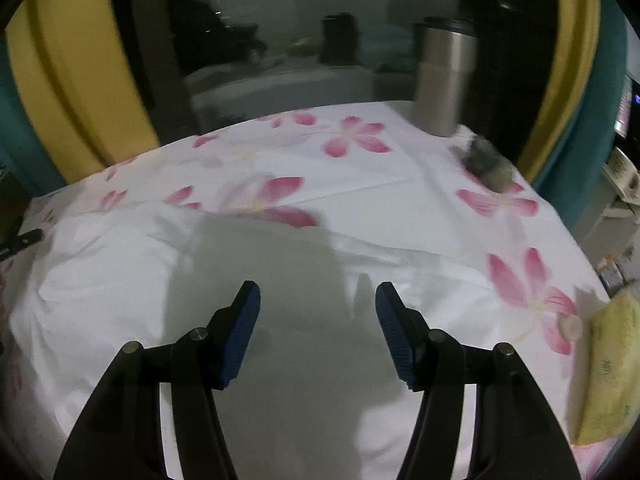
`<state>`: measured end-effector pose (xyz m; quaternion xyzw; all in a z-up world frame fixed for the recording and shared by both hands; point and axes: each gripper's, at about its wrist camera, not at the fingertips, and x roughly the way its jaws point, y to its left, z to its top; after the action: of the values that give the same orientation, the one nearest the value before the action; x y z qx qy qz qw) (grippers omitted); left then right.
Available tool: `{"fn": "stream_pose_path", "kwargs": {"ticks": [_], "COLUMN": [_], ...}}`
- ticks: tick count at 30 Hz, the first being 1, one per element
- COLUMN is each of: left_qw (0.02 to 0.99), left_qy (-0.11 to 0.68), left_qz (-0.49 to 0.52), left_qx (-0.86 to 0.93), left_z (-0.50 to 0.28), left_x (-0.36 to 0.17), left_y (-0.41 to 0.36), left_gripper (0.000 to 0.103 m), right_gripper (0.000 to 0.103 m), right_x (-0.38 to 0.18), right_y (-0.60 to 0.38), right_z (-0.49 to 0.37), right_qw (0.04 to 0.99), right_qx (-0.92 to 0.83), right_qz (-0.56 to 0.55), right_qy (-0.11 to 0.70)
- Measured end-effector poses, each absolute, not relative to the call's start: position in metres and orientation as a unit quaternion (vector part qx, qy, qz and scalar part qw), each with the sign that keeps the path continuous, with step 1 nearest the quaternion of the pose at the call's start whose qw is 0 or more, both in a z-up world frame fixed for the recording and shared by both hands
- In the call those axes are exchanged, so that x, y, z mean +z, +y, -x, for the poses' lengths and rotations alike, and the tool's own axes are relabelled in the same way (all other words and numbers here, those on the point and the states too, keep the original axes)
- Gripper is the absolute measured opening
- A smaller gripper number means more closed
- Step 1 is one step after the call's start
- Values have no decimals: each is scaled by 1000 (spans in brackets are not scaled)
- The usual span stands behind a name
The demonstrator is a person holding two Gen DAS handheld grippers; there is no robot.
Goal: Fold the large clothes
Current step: 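Press the open tools across the shirt bundle to flatten it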
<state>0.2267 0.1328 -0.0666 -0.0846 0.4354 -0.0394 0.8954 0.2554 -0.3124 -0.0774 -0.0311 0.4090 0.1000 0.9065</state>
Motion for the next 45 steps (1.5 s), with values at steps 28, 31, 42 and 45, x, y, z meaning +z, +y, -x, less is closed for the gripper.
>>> {"fn": "stream_pose_path", "kwargs": {"ticks": [28,31,42,45], "left_qw": [899,903,915,914], "left_qy": [430,422,393,394], "left_qz": [39,41,45,46], "left_qx": [-71,-70,-81,-86], "left_z": [-176,-167,-117,-107], "left_x": [-55,-49,-25,-25], "left_y": [31,29,7,3], "left_gripper": [48,48,48,48], "right_gripper": [60,60,80,80], "right_x": [-85,-80,-56,-53], "right_y": [-283,-285,-289,-290], "right_z": [-204,-194,-151,-142], "right_qw": [911,914,926,928], "right_qx": [93,89,89,89], "right_qz": [59,57,70,69], "right_qy": [398,391,360,356]}}
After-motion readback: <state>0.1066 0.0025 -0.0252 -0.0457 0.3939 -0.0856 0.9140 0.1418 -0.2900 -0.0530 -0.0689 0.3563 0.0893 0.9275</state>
